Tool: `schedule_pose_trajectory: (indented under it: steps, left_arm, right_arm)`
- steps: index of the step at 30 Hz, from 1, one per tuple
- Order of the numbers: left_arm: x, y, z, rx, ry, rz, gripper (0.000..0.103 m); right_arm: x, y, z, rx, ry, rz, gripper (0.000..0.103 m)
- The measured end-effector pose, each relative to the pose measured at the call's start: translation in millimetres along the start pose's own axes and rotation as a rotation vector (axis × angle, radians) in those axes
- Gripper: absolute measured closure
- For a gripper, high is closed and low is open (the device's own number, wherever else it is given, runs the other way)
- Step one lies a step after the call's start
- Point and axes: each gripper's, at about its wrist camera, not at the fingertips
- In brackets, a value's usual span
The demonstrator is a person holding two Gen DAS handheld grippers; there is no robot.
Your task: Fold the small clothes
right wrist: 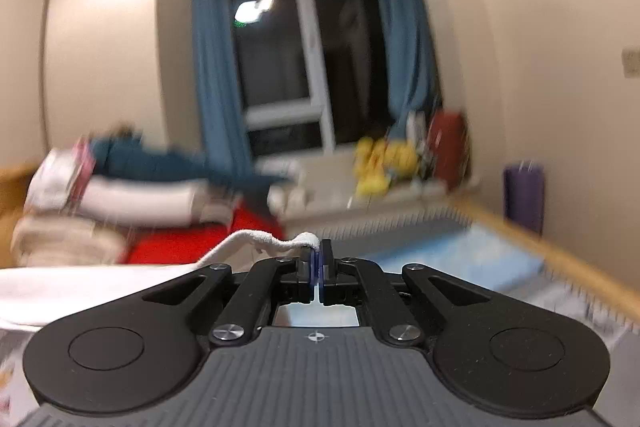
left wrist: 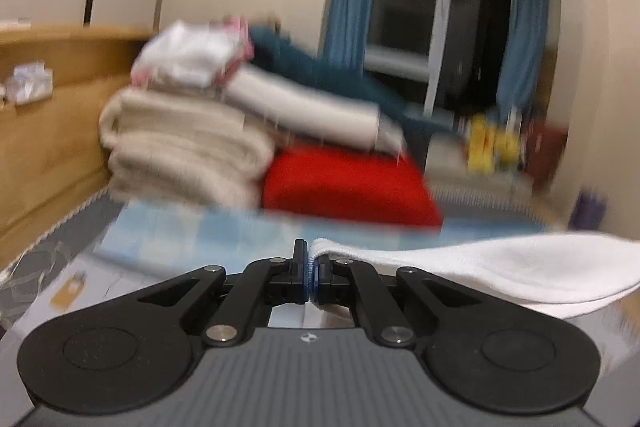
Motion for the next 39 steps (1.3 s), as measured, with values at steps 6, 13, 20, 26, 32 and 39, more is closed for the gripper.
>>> schedule_pose_trajectory:
  steps: [6,13,20,26,32,39]
  left_arm:
    - [-199.8,18.3,13.3,0.06,0.142,0.327,0.101]
    - [-355.0,5.7,43.7,0.092,0.189,0.567,0.101]
    - [-383.4,-33.5,65.5,0.067,0.195,0.571,0.101]
    - [-390.4,-40.1,57.9,0.069,0.247,0.579,0.094]
    - [-359.8,-61.1,78.3,0.075,0.09,0.48,0.004]
    - [-292.3,-18.8,164.2,0.229,-0.188,0.371,0.0]
  right_arm:
    - [-184.4,-26.4,-23.0,-0.011,-0.046,0.35,0.103]
    - [-347.9,-72.8,-33.2,-0.069,-0.051,0.675,0.103]
    - [-368.8,-119.5,-39.8,-0.065,-0.07,0.683,0.103]
    - [-375.2,-129.5,-37.3,-0.072,-0.119,0.747,0.101]
    - [-353.8,-155.0,-40.3,-0.038,-0.107,0.763,0.042]
    - [-313.9,-153.1,-42.2,-0.089,-0.111,0.628,0.037]
Point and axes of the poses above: each gripper's, at about its wrist camera, not at the fingertips, and y roughly the way its jaws point, z to its left, x to its top, and after that the axes turned 4 degrees about x, right-handed
